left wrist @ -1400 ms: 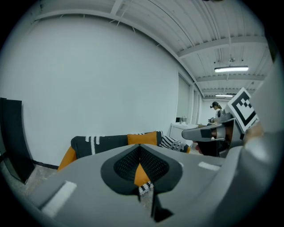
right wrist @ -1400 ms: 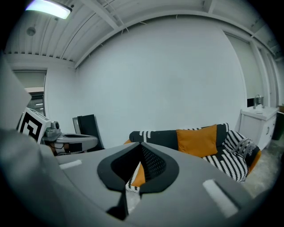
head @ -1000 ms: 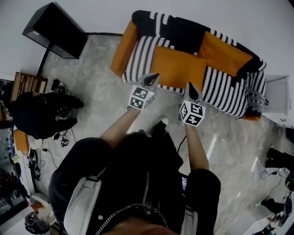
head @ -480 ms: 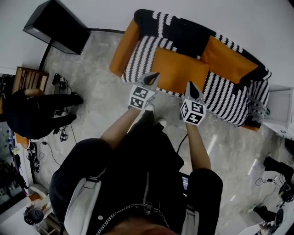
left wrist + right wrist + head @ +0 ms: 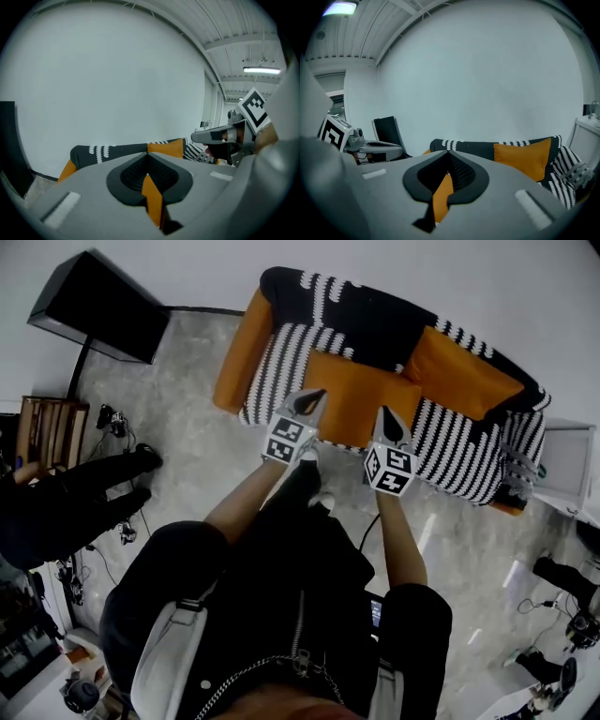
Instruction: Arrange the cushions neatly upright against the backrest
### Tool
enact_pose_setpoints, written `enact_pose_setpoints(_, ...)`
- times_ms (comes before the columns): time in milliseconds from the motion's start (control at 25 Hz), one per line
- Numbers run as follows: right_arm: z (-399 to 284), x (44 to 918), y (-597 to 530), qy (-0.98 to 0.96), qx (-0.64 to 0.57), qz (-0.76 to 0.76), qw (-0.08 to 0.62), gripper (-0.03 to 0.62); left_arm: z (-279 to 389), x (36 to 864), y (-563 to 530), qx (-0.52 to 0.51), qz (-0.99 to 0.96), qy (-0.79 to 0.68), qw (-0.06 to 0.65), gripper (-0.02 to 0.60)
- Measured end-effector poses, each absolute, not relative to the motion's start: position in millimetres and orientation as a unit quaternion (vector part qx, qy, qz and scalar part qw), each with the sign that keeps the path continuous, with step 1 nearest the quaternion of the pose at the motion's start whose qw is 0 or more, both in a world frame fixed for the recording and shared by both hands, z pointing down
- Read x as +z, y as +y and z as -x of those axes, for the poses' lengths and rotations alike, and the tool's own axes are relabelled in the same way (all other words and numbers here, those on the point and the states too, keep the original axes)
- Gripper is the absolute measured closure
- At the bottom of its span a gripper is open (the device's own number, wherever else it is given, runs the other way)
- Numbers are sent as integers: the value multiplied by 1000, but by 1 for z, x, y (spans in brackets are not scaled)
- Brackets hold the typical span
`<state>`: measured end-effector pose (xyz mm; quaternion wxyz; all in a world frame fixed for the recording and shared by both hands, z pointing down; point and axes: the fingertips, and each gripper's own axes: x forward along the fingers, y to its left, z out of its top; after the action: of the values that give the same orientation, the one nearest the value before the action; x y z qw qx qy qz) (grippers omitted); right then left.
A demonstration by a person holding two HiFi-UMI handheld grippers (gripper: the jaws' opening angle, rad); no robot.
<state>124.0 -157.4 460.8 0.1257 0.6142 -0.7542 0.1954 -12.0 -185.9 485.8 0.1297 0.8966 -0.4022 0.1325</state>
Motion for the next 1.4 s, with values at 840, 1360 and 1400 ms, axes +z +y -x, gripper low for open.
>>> enact_pose_setpoints(840,-148,481,-236,-719,205,-651,128,591,-4,515,-278,162,-905,-366,147,571)
enact_pose_setpoints(1360,-218,535,-249,-698,235,-661,144,591,-19,546,-311,182,-895,-383,137,571)
enact_pose_setpoints(1400,-224,541,-249,-696,237,-662,146,591,-21,550,-313,185,-895,-383,138,571)
